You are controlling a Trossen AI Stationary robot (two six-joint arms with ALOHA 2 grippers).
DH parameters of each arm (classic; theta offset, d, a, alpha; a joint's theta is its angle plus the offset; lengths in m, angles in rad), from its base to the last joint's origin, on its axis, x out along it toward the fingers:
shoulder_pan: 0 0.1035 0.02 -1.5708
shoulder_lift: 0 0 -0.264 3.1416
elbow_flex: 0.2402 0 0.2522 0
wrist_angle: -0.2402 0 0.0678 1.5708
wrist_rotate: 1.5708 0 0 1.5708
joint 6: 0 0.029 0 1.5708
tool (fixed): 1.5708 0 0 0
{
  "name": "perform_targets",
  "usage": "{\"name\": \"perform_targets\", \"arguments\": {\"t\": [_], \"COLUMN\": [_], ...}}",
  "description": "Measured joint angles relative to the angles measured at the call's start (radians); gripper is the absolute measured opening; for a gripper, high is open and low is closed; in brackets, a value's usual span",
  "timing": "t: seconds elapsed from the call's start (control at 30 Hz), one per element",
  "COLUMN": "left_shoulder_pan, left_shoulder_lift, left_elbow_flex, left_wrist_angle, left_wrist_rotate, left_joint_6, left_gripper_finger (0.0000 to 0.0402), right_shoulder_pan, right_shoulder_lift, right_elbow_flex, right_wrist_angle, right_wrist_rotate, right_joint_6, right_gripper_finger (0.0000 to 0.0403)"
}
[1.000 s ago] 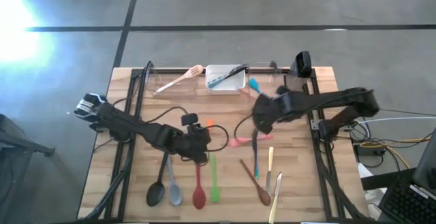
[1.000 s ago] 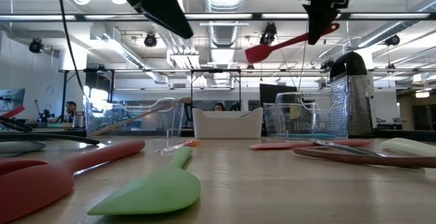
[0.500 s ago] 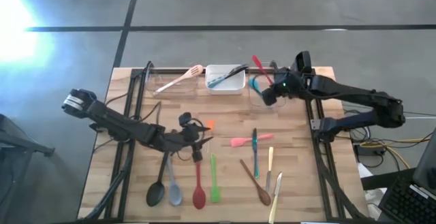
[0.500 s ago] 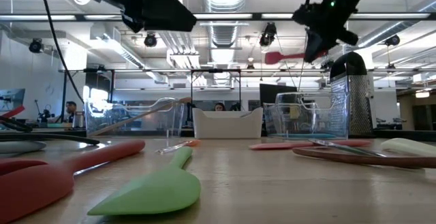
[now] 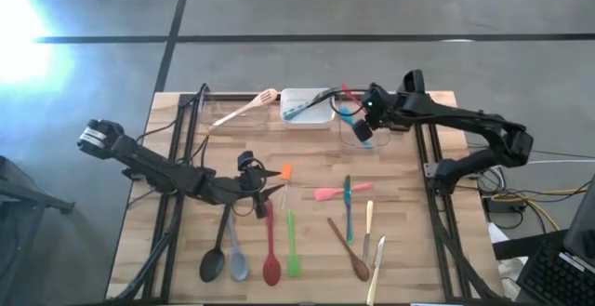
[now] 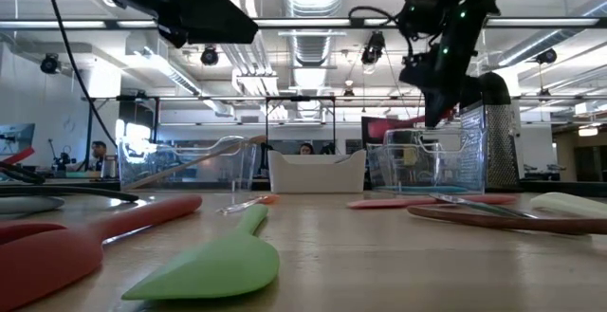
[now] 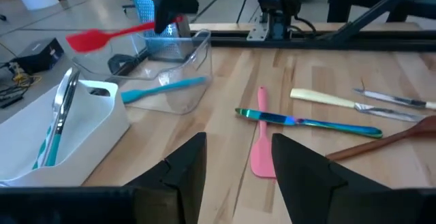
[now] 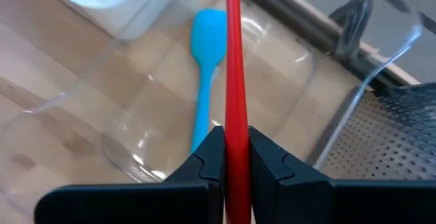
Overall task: Pick & Place Kitchen Items
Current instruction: Put the red spatula into the right transparent bin
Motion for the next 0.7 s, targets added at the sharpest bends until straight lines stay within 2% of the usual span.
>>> {"name": "perform_targets", "arguments": {"t": [0.47,0.7], "left_shoulder_pan": [-0.005,-0.005], "left_shoulder_lift": [-0.034,-0.034], "left_elbow_flex": [0.001,0.001], "left_wrist_angle": [-0.014,-0.016], "left_wrist_rotate": [0.050,0.060], "left_joint_6": [0.002,-0.016], "left_gripper_finger": [0.0167,0.0167], "right_shoulder_pan": [-0.054,-0.095], "right_shoulder_lift": [0.194,0.257], "right_elbow_flex": [0.000,0.000], "right_wrist_angle": [-0.001,0.005], "right_wrist_rotate": [-0.020,-0.104], "right_joint_6": [-0.020,-0.032], "right_gripper_finger": [0.0023,0.0023]}}
